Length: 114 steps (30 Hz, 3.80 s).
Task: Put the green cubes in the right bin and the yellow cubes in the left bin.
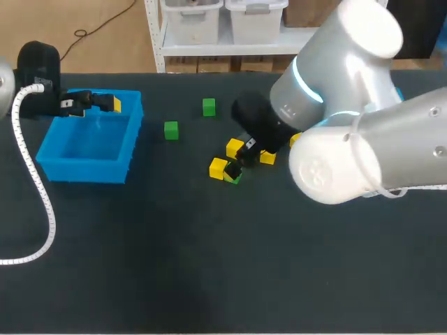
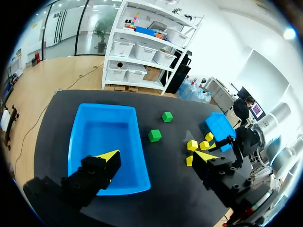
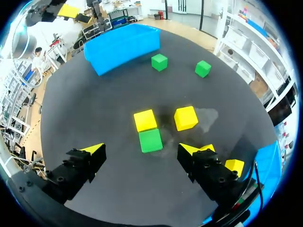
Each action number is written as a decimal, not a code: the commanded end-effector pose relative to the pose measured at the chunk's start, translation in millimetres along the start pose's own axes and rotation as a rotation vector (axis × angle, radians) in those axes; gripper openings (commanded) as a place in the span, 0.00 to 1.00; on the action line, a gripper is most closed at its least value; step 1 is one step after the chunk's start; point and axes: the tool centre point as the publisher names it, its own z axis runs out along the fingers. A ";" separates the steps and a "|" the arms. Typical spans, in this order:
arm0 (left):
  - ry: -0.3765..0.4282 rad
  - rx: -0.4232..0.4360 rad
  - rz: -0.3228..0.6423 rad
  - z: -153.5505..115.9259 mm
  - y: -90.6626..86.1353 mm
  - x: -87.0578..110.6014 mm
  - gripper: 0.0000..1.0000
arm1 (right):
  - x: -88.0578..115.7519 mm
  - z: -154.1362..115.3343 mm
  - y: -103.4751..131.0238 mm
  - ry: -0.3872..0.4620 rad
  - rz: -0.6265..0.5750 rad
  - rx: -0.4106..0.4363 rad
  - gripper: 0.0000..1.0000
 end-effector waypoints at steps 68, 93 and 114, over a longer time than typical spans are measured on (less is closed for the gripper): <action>-0.008 0.016 0.003 0.3 3.4 1.7 1.00 | 65.9 -123.4 -198.1 -0.128 0.570 0.575 0.00; -0.008 0.016 0.003 0.3 3.4 1.7 1.00 | -34.0 -113.8 -176.0 -0.237 0.408 0.557 1.00; -0.008 0.016 0.003 0.3 3.4 1.7 1.00 | -160.4 29.3 -150.9 -0.106 0.492 0.528 1.00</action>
